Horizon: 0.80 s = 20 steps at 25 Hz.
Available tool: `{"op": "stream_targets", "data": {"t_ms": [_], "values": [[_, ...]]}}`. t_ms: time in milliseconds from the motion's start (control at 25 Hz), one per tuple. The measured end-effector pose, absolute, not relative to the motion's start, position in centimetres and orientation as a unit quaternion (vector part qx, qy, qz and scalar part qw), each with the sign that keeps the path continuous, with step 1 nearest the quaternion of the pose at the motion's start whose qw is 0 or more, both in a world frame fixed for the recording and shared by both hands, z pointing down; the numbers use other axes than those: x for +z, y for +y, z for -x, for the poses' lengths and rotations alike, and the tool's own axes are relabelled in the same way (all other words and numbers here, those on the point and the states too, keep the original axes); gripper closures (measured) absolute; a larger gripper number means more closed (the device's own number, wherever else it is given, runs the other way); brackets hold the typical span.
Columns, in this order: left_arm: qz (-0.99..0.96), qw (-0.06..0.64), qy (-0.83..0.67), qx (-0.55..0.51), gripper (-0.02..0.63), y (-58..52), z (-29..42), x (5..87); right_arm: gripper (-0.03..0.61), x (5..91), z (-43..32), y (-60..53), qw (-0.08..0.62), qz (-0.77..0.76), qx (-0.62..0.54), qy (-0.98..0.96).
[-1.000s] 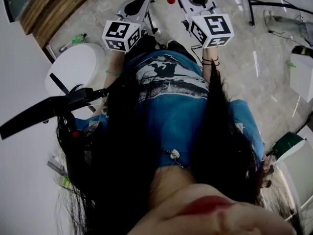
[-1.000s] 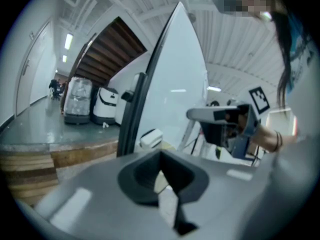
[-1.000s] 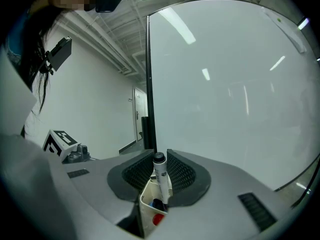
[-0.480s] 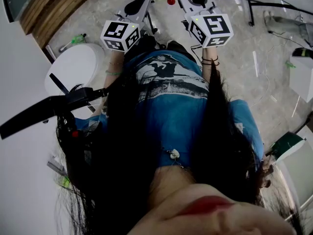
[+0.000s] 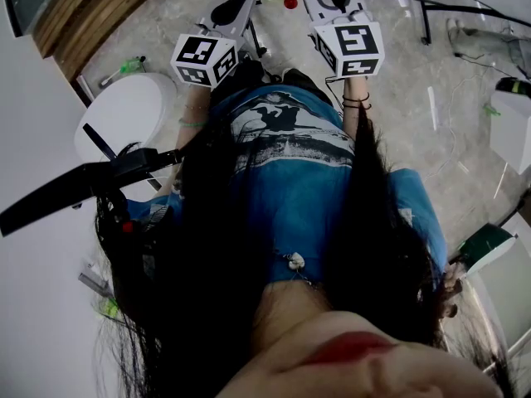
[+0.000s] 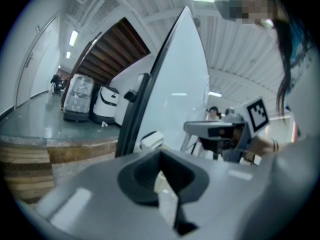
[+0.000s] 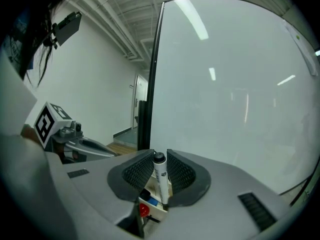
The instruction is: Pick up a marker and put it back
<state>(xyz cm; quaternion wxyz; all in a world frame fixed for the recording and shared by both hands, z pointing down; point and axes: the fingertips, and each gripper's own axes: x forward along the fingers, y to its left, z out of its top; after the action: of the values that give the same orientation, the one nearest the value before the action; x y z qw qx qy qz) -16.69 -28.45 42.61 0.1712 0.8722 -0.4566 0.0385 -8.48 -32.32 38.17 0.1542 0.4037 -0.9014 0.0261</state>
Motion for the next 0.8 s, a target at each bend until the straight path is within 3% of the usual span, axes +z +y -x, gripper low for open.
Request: {"op": "stream_targets", "data": {"t_ms": [360, 800], "values": [[-0.868, 0.175, -0.463, 0.040, 0.623, -28.3, 17.1, 43.2, 0.494, 42.9, 10.0, -32.4, 0.211, -0.376, 0.028, -0.902], [-0.865, 0.177, -0.468, 0.042, 0.623, -28.4, 17.5, 43.4, 0.492, 44.6, 12.4, -32.3, 0.230, -0.343, 0.024, -0.910]]}}
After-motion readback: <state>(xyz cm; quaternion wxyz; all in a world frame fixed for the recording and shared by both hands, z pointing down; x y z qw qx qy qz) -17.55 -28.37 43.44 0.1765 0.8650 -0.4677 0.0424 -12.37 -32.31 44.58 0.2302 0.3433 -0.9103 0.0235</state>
